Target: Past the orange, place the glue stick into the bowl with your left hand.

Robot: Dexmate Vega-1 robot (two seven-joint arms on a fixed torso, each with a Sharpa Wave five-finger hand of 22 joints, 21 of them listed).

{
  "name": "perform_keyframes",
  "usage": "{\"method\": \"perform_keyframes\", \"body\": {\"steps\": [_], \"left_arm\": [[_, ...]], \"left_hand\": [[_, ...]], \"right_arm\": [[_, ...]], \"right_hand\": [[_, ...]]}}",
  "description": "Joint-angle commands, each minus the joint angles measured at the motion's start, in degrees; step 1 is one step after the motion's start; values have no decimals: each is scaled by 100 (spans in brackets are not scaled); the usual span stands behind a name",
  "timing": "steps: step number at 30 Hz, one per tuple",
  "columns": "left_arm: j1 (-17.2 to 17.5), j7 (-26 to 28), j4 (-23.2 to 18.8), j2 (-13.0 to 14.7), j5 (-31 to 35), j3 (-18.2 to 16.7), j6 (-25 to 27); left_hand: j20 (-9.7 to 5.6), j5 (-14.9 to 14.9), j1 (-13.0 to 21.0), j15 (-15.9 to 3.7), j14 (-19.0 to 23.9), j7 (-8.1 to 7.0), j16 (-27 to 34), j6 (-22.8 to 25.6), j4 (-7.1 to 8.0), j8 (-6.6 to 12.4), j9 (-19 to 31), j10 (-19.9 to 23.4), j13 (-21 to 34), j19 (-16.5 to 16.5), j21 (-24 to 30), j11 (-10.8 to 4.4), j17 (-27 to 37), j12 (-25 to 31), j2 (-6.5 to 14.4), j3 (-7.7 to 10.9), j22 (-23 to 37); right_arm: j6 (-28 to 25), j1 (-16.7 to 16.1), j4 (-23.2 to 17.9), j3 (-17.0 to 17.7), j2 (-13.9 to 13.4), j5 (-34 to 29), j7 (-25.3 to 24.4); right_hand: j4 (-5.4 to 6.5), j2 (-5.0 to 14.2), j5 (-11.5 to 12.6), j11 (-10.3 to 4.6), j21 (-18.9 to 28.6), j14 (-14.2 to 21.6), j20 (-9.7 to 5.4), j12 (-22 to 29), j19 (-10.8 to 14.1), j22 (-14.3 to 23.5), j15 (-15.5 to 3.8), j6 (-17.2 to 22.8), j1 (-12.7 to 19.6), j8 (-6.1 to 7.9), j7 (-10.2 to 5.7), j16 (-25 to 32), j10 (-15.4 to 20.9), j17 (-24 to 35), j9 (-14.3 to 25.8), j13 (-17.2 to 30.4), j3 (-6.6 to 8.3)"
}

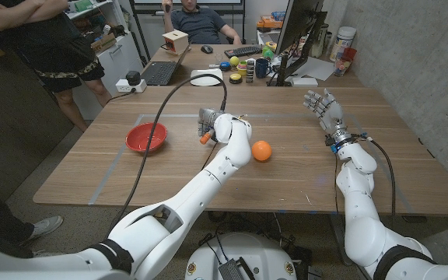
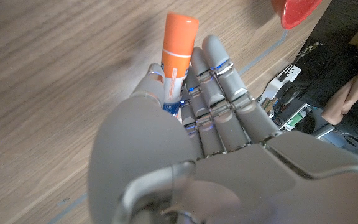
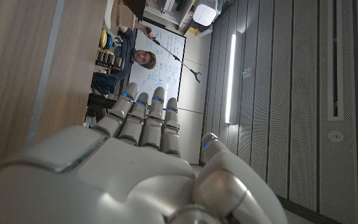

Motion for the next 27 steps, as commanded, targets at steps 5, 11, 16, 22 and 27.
{"method": "perform_keyframes", "body": {"steps": [5,11,16,22,27], "left_arm": [[335,189,-755,-69,289,-327,-186],[441,67,-934,-218,489,-504,-153],[569,-14,-1165,-228,649,-605,-290],[749,-98,-1488,-183,722,-718,-510],[917,-141,-1829,-75,708,-795,-757]], "left_hand": [[-228,32,416,-704,538,168,-10,237,67,-36,11,453,38,50,70,-435,12,64,384,95,6],[-232,33,377,-701,561,164,-22,249,99,-52,12,464,51,58,92,-411,19,71,375,86,-1],[-232,34,361,-702,595,169,-23,290,112,-51,13,488,48,68,110,-408,27,74,368,84,-7],[-226,33,331,-697,617,197,-34,304,130,-66,13,501,38,94,135,-398,30,67,354,76,-12],[-235,34,316,-697,622,190,-51,329,138,-71,13,504,21,100,149,-417,31,52,340,74,-17]], "right_arm": [[-43,-192,-318,-79,26,-63,-117],[-28,-274,-434,-90,31,-33,-103],[-49,-358,-551,-93,50,-8,-113],[-81,-477,-731,-108,68,4,-118],[-80,-563,-882,-129,95,23,-117]], "right_hand": [[-13,29,24,10,-21,49,-53,8,6,27,6,51,-36,10,9,38,34,1,33,13,-31],[-13,29,25,12,-28,49,-51,6,7,27,11,47,-37,7,2,37,32,1,33,13,-33],[-13,28,26,7,-35,52,-54,7,7,27,11,52,-38,9,0,37,36,1,33,13,-36],[-13,28,27,6,-44,53,-56,5,9,27,12,55,-39,9,7,35,35,1,33,13,-39],[-13,28,28,10,-50,54,-58,7,12,28,8,57,-39,9,2,34,42,1,33,13,-42]]}}
